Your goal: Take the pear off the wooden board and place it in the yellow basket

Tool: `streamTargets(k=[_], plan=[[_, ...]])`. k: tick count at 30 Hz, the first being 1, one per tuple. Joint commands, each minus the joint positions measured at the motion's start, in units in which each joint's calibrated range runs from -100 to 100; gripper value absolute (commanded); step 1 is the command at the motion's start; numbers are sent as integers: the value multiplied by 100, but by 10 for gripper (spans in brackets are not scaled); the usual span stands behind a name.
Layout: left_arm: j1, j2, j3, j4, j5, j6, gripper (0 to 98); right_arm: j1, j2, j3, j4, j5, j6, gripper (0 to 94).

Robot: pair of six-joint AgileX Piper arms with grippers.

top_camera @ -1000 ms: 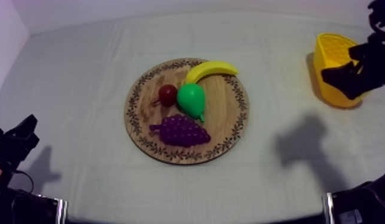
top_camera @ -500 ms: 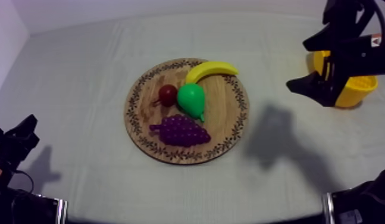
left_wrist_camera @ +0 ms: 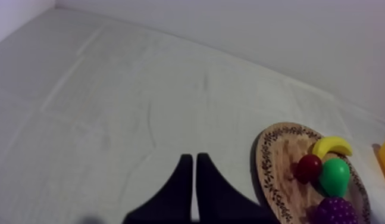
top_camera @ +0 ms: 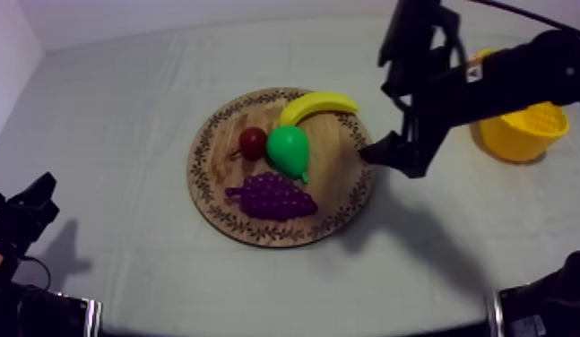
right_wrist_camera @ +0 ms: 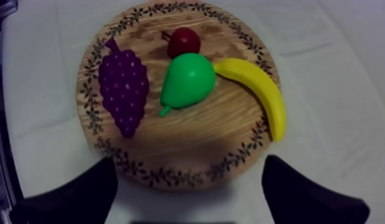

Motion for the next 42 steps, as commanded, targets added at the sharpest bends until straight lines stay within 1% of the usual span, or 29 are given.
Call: streamTargets(k=[1,11,16,22,27,35,42], plan=[[2,0,2,-2,1,-1,1,-87,462,-100,39,-300,-142,764],[2,0,2,-2,1,-1,1,-368,1554,-581,297,-1213,-1032,711],[2,0,2,-2,1,-1,1,-448,1973,-700,621,-1630,-1722,669],[2,0,2,-2,1,-1,1,-514,2552,-969,968,-1797,-2367,655],[2,0,2,-4,1,-3,1,-583,3042,-1261,1032,-1900,-2587,647],[2,0,2,-6,1,-3,1,-712,3646,-1611,1043,-2006,-2737,641],[2,0,2,-6,1,-3,1,-690,4050,-1857,1223,-2042,-2979,644]])
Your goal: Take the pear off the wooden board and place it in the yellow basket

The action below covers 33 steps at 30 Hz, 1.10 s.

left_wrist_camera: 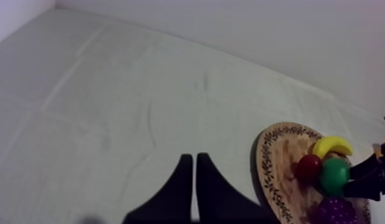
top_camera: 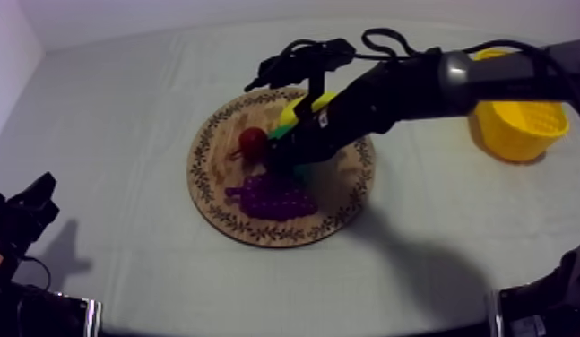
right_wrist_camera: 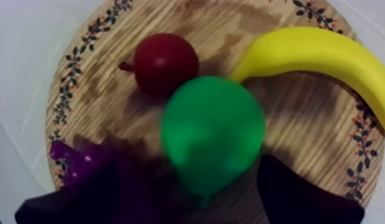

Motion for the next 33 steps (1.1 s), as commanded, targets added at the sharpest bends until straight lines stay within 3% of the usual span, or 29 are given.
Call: streamTargets(k=[1,16,22,26,33], plan=[[2,0,2,-1,1,0,1,23,92,-79,32,13,-67,644],[2,0,2,-1,1,3,1,122,781,-580,27,-211,-7,584],[2,0,2,-1,1,0,1,156,843,-586,-549,-474,580,431],[2,0,2,-1,1,2,1,177,825,-555,-949,-566,1001,384],[2,0,2,-1,1,2,1,303,328,-266,-1097,-679,1247,378]])
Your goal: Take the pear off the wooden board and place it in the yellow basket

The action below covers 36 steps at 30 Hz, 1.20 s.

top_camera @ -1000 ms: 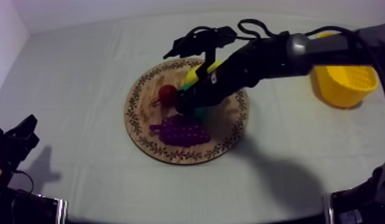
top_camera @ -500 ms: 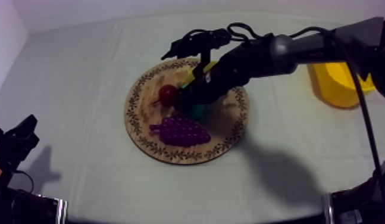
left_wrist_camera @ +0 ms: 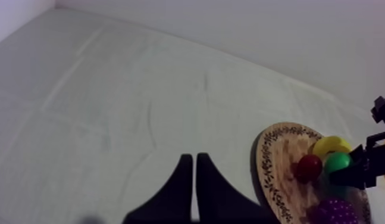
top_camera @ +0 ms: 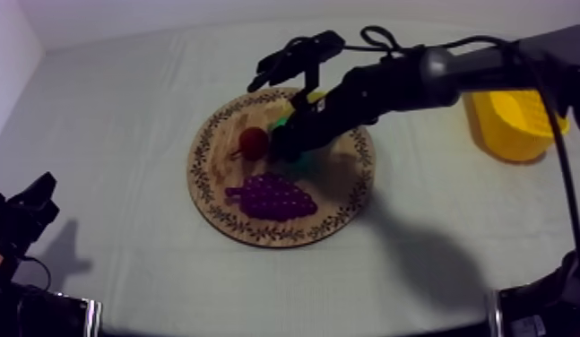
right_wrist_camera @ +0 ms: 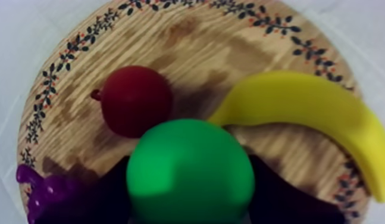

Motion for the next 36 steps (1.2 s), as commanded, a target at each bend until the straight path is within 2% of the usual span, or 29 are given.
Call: streamTargets(k=[1,7,15,17,24,30,36], plan=[[2,0,2,-1,1,-2,1,79,-342,159,27,-76,48,378],[2,0,2,-1,1,-1,1,625,-1703,514,240,-202,157,374],[2,0,2,-1,1,-2,1,2066,-3167,326,518,-434,470,385],[2,0,2,-1,1,-3,1,2441,-3340,231,446,-569,665,387],[2,0,2,-1,1,-1,1,3505,-3536,70,-124,-665,1304,379],[2,0,2,-1,1,-1,1,4043,-3339,358,-239,-352,1321,368],[2,0,2,-1,1,-3,1,4261,-2935,725,-252,-133,1241,368]])
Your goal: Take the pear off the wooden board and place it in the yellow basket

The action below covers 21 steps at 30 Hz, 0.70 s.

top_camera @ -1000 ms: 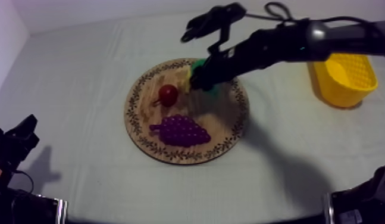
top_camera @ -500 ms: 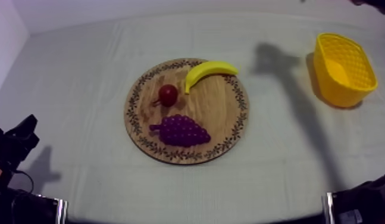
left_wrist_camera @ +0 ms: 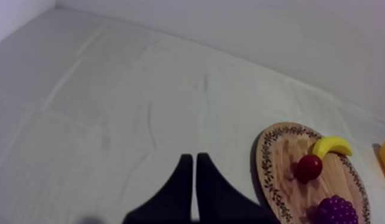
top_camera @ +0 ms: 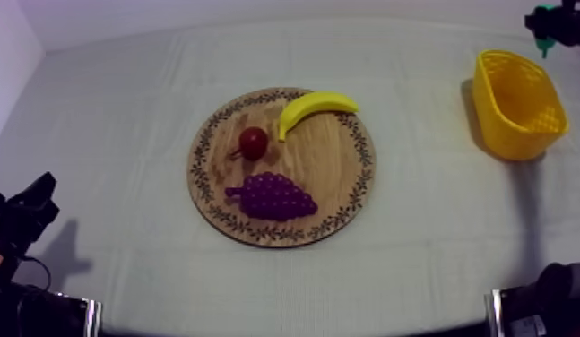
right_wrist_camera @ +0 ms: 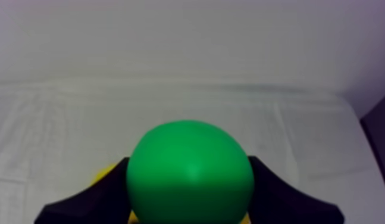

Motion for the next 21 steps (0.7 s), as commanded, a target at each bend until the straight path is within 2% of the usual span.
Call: streamTargets(k=[1,11,21], plan=[[2,0,2,-1,1,0,1,52,131,105,-15,64,-37,369],[2,0,2,-1,1,2,1,-27,568,530,-11,190,-180,373],[2,0,2,-1,1,2,1,-72,939,997,-16,-123,-163,379]])
